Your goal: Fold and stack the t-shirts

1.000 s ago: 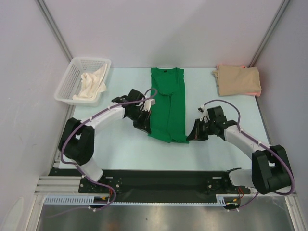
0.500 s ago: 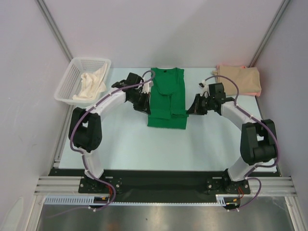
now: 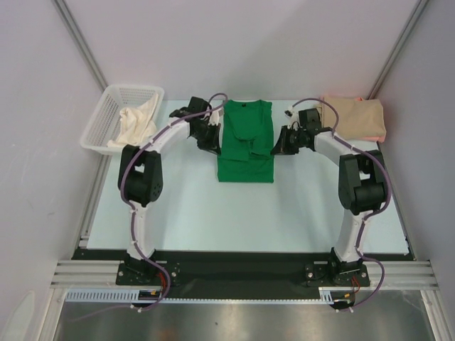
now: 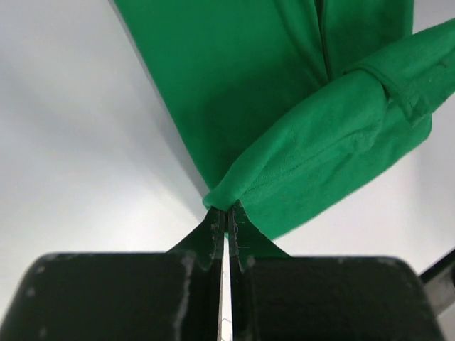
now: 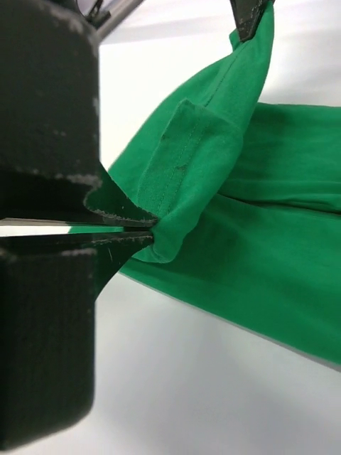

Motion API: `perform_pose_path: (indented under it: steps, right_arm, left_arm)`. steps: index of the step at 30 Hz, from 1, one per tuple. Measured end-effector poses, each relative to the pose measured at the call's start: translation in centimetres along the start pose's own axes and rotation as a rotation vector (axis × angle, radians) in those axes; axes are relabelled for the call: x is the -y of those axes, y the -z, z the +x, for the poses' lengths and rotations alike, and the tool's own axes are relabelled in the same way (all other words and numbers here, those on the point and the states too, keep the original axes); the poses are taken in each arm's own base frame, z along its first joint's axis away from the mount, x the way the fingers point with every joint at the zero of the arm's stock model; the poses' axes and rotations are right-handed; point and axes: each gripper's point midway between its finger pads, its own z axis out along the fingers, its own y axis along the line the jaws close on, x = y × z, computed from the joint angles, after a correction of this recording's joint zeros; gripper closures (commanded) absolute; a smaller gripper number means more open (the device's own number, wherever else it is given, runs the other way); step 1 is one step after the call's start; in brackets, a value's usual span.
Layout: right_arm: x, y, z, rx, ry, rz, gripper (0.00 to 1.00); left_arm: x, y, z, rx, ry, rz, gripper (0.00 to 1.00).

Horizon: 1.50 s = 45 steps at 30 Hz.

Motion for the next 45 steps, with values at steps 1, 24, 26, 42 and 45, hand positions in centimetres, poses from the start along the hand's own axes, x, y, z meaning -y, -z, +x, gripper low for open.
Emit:
perform_pose_path:
  steps: [1,24,26,42,45]
  right_arm:
    - [0.2,-0.3,-0.4,0.005,0.010,0.003,1.00]
    - [3.3,1.0,3.5,-0.054,-0.069,0.072,0.44]
    - [2.9,1.5,5.2,-0.083,-0.093,0.059,0.44]
    - [1.1,-0.3,8.4,-0.149,-0.149,-0.003,0.49]
    - [0.9,-0.6,8.5,-0.157,-0.164,-0.017,0.49]
  left_arm:
    - [-0.3,-0.2,-0.5,0.006,-0.004,-0.004,1.00]
    - [-3.5,2.2,0.7,-0.004,0.086,0.056,0.26]
    - [-3.5,2.7,3.1,-0.045,0.164,0.108,0.26]
    - [0.8,-1.2,9.5,-0.257,0.350,0.290,0.31]
    - [1.1,-1.6,9.4,-0.264,0.343,0.292,0.31]
